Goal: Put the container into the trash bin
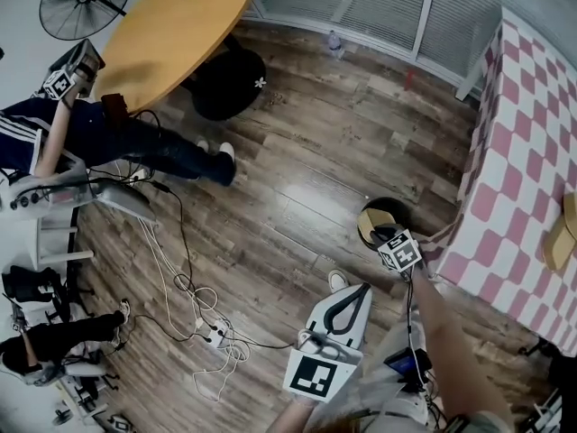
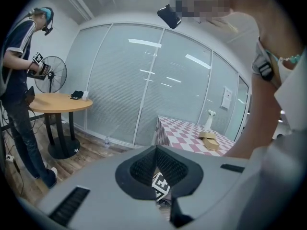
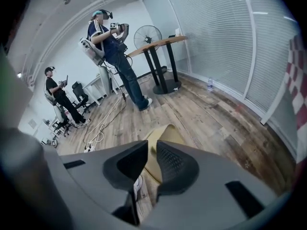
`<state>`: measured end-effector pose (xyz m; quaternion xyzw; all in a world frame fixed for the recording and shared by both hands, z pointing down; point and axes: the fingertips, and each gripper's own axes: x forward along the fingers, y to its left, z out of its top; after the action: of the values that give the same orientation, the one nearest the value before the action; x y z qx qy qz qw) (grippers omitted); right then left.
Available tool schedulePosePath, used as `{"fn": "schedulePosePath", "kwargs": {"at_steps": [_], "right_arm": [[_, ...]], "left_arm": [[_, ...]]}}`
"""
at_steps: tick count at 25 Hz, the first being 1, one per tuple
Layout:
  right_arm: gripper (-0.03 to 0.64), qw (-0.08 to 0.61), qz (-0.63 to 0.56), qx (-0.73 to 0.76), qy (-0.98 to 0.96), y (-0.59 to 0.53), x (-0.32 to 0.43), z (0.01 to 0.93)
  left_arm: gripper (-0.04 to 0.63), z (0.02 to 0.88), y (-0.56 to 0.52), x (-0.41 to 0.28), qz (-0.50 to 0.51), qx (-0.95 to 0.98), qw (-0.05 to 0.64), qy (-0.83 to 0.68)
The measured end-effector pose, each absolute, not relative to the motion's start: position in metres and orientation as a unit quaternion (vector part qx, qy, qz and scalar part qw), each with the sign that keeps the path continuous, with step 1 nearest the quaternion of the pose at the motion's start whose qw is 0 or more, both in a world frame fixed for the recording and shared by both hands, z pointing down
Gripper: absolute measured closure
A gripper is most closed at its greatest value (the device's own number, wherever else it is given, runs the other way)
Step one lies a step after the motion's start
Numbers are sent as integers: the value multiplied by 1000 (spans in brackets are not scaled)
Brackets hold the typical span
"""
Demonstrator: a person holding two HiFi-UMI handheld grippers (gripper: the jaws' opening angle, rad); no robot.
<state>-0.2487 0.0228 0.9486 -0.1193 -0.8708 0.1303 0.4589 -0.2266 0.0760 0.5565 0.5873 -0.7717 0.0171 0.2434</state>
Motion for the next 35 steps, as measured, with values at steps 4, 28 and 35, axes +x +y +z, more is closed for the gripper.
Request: {"fn": "schedulePosePath", "kwargs": {"at_steps": [4,28,35], "right_arm": [[507,485,108,-93,-863,14,-242,960],[583,545,83,-97,-829,22,-207,953],[623,515,89,-133,-842,44,-210,917]], "left_arm": [[589,558,80,-229,7,580,254,-774],[589,553,88,-229,1,566,263,-782],[589,542,90,-227,15,562,257,-786]]}}
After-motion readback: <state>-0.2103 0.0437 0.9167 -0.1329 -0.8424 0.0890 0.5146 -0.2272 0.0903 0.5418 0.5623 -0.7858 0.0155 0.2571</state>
